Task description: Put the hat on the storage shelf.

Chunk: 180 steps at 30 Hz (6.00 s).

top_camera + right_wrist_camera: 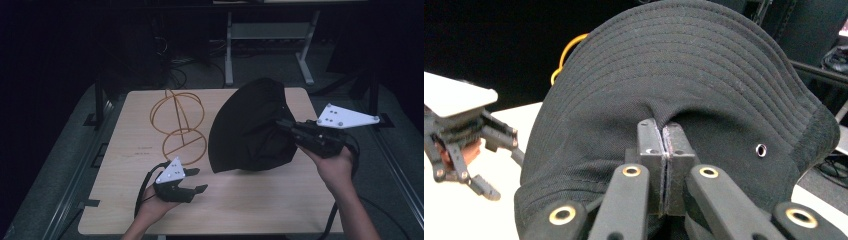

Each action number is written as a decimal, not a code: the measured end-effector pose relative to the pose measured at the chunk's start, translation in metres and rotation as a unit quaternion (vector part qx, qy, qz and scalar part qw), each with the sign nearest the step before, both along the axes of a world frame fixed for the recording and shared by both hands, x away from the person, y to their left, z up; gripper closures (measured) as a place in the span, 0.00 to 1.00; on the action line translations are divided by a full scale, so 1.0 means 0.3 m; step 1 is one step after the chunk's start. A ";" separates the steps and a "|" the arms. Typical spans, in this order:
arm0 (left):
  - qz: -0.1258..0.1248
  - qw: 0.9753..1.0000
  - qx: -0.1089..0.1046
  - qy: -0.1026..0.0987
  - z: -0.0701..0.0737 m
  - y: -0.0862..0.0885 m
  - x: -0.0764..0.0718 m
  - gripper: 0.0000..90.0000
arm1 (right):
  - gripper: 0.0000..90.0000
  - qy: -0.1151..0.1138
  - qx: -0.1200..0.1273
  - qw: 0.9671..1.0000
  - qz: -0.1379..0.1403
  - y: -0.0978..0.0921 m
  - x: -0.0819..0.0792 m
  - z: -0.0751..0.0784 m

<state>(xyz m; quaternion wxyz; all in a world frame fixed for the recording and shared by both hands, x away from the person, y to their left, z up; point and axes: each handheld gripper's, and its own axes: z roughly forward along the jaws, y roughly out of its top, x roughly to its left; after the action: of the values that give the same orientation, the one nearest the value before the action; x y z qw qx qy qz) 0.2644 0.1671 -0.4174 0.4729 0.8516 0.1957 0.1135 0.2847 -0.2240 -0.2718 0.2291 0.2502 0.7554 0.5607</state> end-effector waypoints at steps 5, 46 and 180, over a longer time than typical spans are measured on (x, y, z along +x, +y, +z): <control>-0.007 1.000 0.002 0.001 -0.008 -0.006 -0.007 0.46 | 0.98 0.000 -0.001 1.000 0.003 0.017 0.030 0.053; -0.049 0.998 0.034 -0.012 -0.046 -0.074 -0.023 0.44 | 0.98 -0.009 -0.026 0.996 0.081 0.442 0.246 0.302; -0.060 0.997 0.046 0.005 -0.075 -0.124 -0.032 0.34 | 0.40 0.150 -0.028 0.984 0.089 0.724 0.574 0.101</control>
<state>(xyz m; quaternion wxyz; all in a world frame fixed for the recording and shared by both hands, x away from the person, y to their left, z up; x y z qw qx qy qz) 0.2547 0.1300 -0.4398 0.4379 0.8833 0.1414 0.0898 0.4567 -0.0068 -0.2414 0.0694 0.2571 0.8157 0.5136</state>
